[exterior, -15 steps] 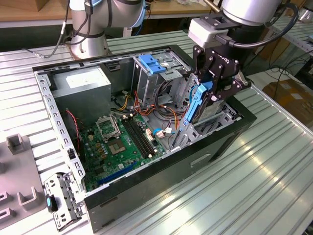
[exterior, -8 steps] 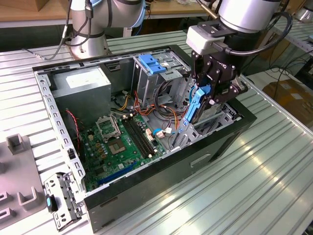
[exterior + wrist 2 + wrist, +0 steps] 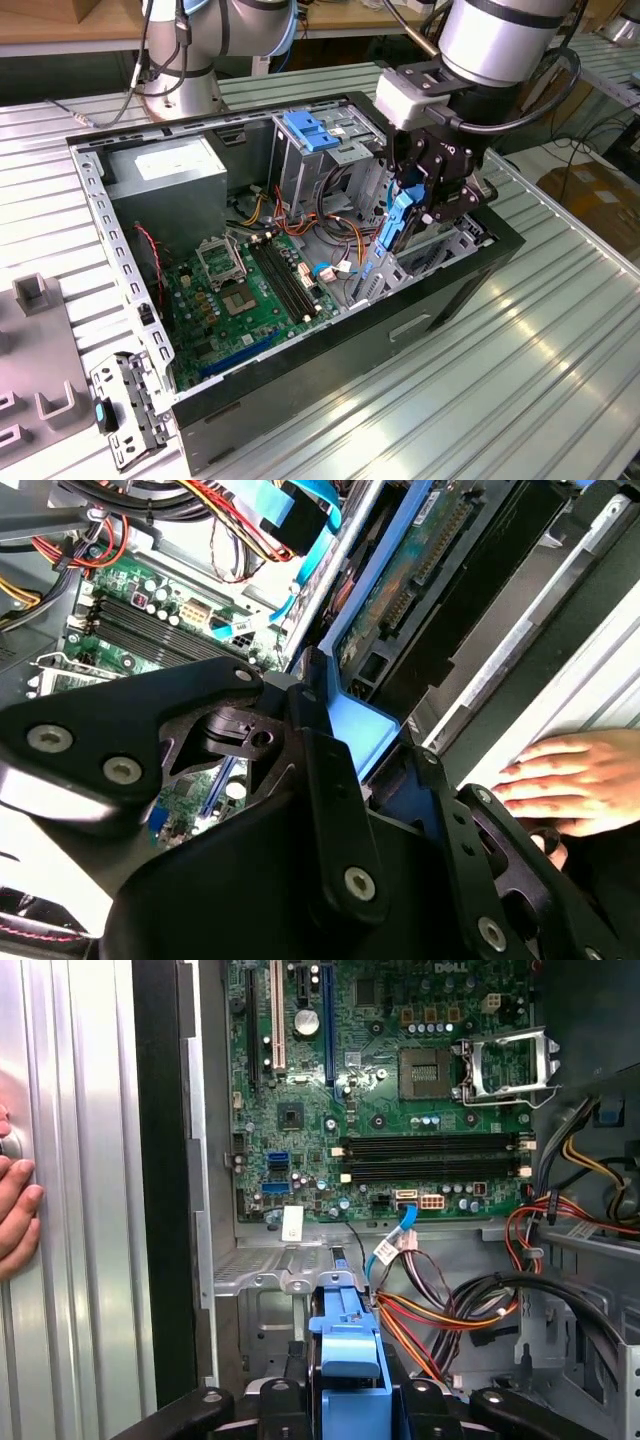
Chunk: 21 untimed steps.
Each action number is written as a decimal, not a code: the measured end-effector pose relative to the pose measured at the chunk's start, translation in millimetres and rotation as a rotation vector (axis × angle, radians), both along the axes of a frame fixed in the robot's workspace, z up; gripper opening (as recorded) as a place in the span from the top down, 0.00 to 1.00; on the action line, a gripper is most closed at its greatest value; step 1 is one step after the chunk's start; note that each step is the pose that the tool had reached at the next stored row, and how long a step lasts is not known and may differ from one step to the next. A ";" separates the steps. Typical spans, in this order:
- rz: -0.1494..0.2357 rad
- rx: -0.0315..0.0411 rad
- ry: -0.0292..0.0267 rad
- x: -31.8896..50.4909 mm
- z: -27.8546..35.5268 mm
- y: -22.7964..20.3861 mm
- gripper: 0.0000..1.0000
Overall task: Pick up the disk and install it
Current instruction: 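Insert the disk into the insertion slot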
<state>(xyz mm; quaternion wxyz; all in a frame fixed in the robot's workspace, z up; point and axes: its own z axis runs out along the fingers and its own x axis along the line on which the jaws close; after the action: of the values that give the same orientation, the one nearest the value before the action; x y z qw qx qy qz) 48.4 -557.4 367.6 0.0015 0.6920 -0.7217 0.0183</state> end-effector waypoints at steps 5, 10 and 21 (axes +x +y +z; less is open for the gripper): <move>0.000 -0.0001 0.0019 0.0 -7.3 -0.1 0.63; 0.000 -0.0001 0.0019 0.0 -7.9 -0.1 0.63; 0.000 -0.0001 0.0019 0.0 -8.8 -0.1 0.63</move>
<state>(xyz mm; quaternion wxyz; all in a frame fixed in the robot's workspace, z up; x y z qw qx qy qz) 48.4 -557.6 358.8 0.0023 0.6920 -0.7217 0.0177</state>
